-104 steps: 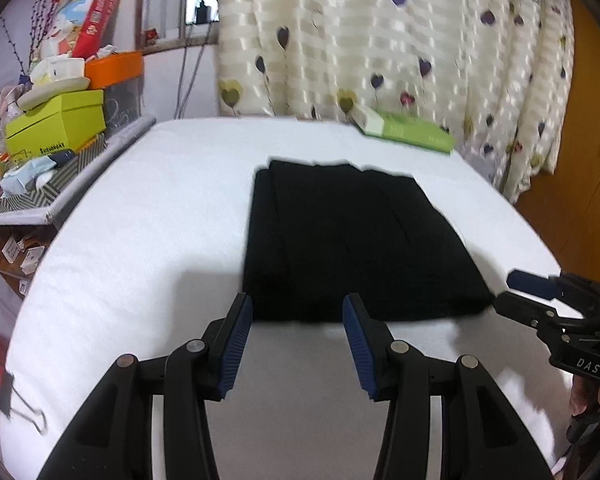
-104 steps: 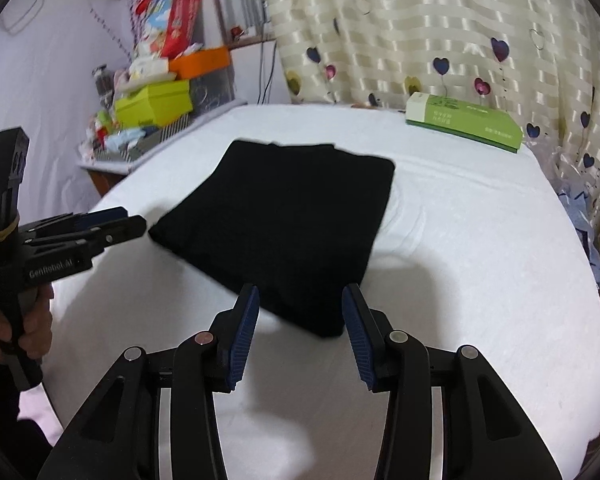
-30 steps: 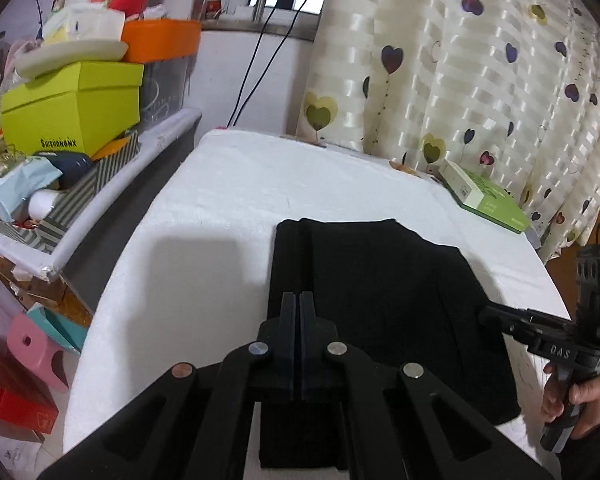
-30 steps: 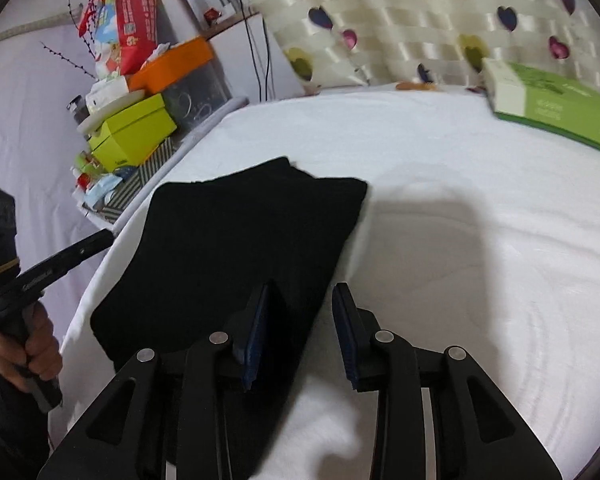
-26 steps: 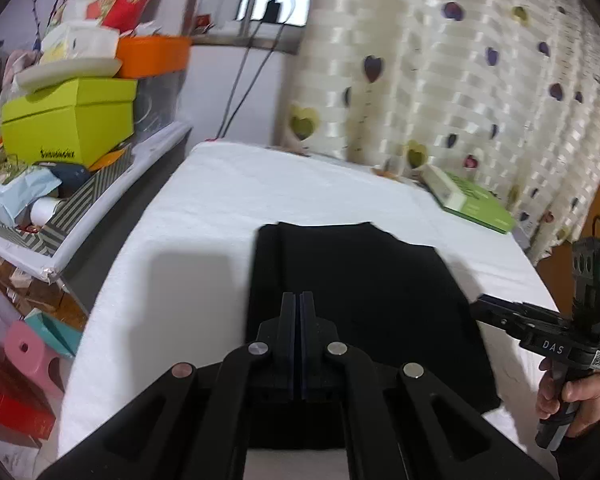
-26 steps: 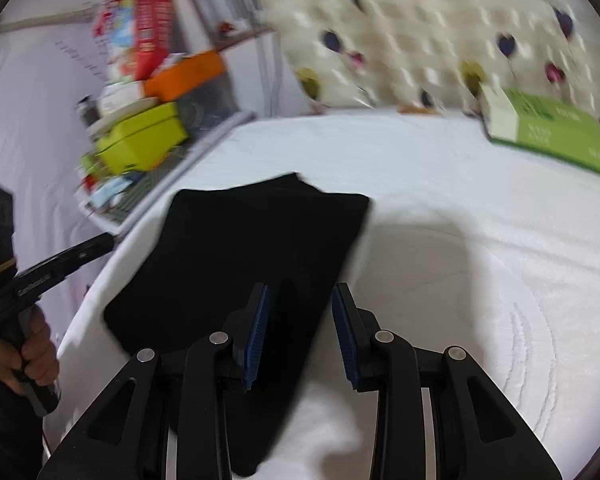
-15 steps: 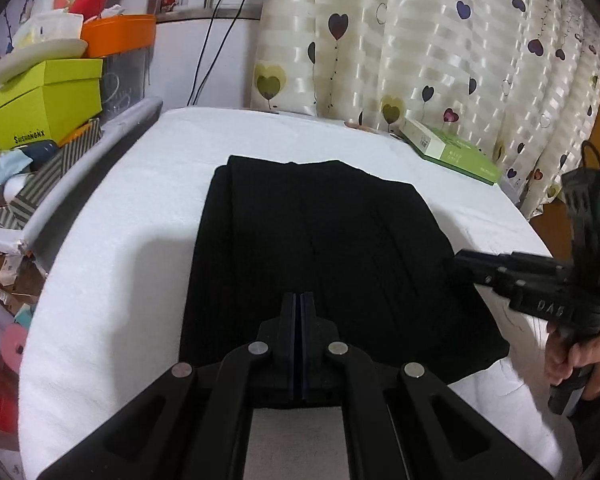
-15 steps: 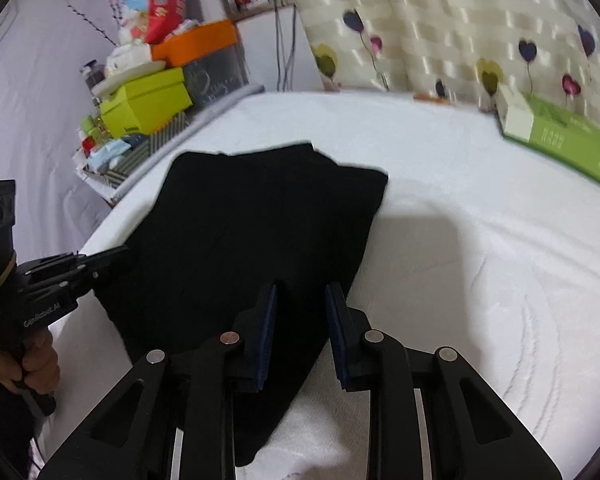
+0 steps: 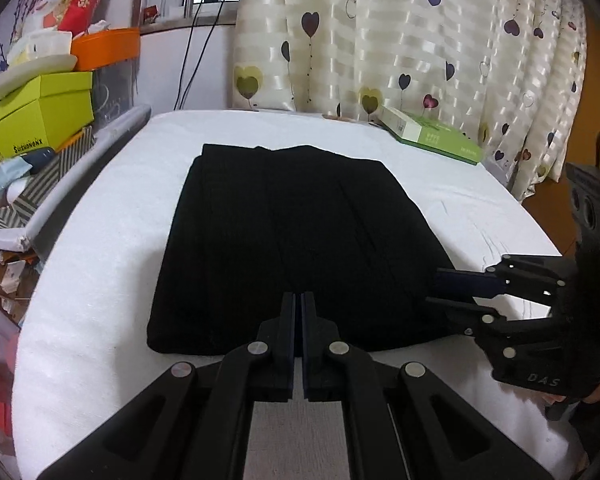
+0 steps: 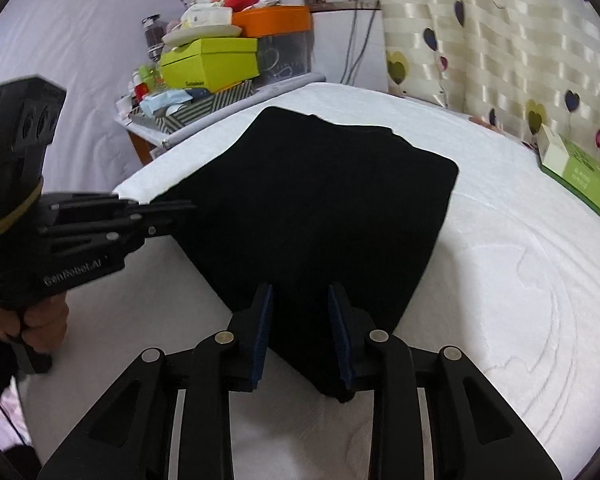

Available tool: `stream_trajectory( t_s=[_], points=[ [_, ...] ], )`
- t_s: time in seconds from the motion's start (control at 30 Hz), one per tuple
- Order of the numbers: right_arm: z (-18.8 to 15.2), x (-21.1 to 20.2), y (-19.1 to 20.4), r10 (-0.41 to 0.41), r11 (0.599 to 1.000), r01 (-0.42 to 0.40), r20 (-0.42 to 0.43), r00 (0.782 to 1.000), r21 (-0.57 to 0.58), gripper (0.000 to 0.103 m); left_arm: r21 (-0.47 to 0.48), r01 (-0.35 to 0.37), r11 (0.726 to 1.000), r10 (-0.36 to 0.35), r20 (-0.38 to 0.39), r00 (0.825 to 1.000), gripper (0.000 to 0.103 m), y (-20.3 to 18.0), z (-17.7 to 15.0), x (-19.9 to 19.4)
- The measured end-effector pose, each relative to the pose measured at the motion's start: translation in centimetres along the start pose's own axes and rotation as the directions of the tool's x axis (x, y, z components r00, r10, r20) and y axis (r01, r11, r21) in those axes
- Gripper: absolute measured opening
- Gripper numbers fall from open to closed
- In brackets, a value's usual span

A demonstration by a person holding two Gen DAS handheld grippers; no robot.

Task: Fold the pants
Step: 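Open the left gripper and withdraw both grippers from the folded pants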

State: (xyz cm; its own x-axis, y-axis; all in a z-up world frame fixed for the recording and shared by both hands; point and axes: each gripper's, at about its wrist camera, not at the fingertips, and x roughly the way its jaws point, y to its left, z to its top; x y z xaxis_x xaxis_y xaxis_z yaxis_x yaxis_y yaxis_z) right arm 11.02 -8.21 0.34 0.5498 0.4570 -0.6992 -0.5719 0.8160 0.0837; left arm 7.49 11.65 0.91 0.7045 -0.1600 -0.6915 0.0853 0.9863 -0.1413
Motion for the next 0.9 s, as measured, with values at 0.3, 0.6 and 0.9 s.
stream_trajectory(
  t_s=[0.3, 0.6, 0.9],
  points=[
    [-3.0, -5.1, 0.6, -0.052, 0.999, 0.051, 0.049, 0.997, 0.010, 0.034, -0.011, -0.079, 0.997, 0.080, 0.022, 0.997, 0.010, -3.4, -2.4, -3.7],
    [-6.7, -6.1, 1.4, -0.094, 0.995, 0.094, -0.006, 0.996, 0.024, 0.034, -0.030, -0.115, 0.993, 0.115, 0.012, 0.993, 0.031, -6.2, -5.4, -5.4],
    [-7.3, -4.6, 1.5, -0.120, 0.993, 0.120, -0.061, 0.991, 0.005, 0.034, -0.032, -0.163, 0.986, 0.163, -0.029, 0.986, 0.033, -6.3, -6.0, -4.1]
  ],
)
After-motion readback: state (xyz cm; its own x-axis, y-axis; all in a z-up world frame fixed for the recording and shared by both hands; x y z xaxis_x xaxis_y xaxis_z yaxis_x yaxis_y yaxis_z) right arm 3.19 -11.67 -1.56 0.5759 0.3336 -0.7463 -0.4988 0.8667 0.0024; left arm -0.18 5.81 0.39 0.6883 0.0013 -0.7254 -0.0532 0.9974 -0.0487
